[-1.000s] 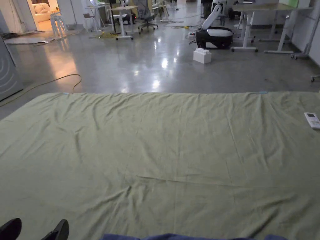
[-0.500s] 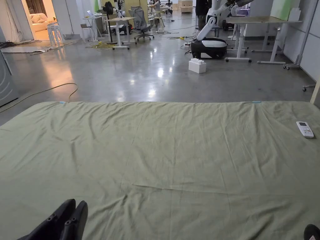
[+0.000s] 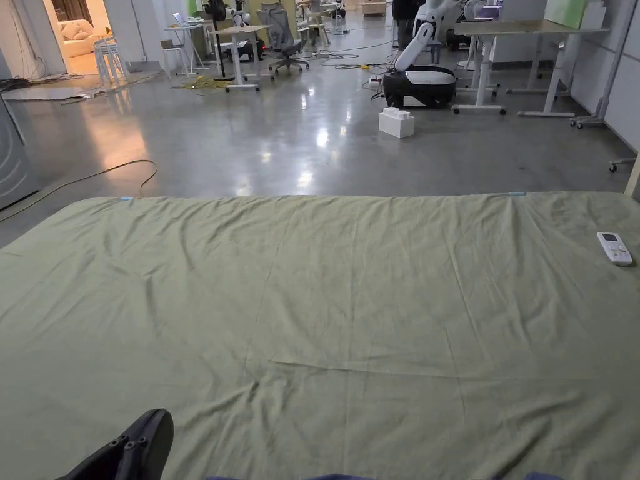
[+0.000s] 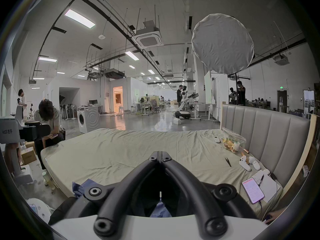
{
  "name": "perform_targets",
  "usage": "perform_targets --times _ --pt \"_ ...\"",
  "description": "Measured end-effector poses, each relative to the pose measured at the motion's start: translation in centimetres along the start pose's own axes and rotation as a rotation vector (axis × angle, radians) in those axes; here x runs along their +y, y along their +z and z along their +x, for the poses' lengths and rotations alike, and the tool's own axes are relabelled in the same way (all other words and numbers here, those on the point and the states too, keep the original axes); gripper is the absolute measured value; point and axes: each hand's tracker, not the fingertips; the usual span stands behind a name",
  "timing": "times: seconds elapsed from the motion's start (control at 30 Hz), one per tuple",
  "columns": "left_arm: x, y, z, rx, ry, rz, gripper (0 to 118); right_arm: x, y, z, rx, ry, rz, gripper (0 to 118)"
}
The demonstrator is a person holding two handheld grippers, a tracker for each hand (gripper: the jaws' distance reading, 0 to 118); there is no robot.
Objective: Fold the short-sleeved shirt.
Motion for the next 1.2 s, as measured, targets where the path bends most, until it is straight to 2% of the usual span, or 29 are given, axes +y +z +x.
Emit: perform_targets --times 0.13,0.27,0.3,0.33,0.37,0.4,0.43,0.47,0.53,0.6,0.7,0.8,0.87,0.97,1.0,1.03,1.1,1.17,1.2 --pt "-0.4 -0.6 -0.9 -0.018 0.032 -0.025 0 -0.4 -0.1 0.2 0.003 -0.004 -0.018 0" --pt "-2.1 -3.6 -3.5 -0.033 0.173 -0.211 0 -1.2 -0.2 0.4 0.012 -0.019 -0.051 0" --pt "-3.2 -4.4 -4.7 -0.031 0.235 -0.245 4 -1.5 -0.1 0.5 0.018 -0.035 -0.06 0" --pt "-4.2 -5.2 -5.9 -0.06 0.294 -0.258 18 -1.9 -0.1 0.6 0.023 -0.051 -0.074 0" --pt "-5.5 -6.4 -7.7 -0.071 0.349 -0.291 43 -2.2 -0.2 0.7 0.027 -0.059 -0.088 0" --pt "-7.4 -7.7 -9.1 -0.145 0.501 -0.362 81 -2.5 -0.2 0.7 0.027 -0.076 -0.123 0" --pt "-9.0 -8.8 -10.4 -0.177 0.586 -0.419 101 -2.6 -0.2 0.6 0.027 -0.086 -0.143 0" --pt "-10.9 -9.8 -11.7 -0.204 0.68 -0.452 105 -2.7 -0.2 0.7 0.033 -0.082 -0.144 0" --pt "-14.3 -11.9 -13.7 -0.211 0.814 -0.564 105 -3.0 -0.2 0.8 0.028 -0.092 -0.157 0" --pt "-17.3 -13.4 -15.1 -0.161 0.824 -0.552 105 -3.3 -0.2 0.9 0.021 -0.103 -0.175 0" --pt "-20.6 -14.9 -15.7 -0.188 0.898 -0.63 104 -3.5 -0.1 1.0 0.005 -0.116 -0.198 0" --pt "-22.4 -16.9 -15.1 -0.207 0.884 -0.679 104 -3.6 -0.4 1.0 0.002 -0.123 -0.218 0" --pt "-23.3 -18.5 -14.6 -0.298 0.976 -0.722 104 -3.6 -0.5 1.0 0.001 -0.122 -0.228 0" --pt "-23.3 -20.5 -14.3 -0.333 1.046 -0.706 102 -3.5 -0.6 0.8 0.005 -0.11 -0.237 0" --pt "-23.3 -21.0 -13.9 -0.364 1.066 -0.745 93 -3.5 -0.6 0.7 0.007 -0.109 -0.239 0" --pt "-23.3 -21.3 -13.7 -0.354 1.075 -0.754 74 -3.6 -0.7 0.6 0.009 -0.11 -0.242 0" --pt "-23.3 -22.0 -13.5 -0.334 1.091 -0.779 8 -3.9 -0.6 0.5 0.012 -0.106 -0.252 0" --pt "-23.1 -22.0 -12.9 -0.263 1.022 -0.814 8 -4.0 -0.4 0.5 0.014 -0.103 -0.256 0" --pt "-23.2 -21.9 -12.9 -0.287 1.034 -0.808 8 -4.0 -0.4 0.5 0.019 -0.102 -0.261 0"
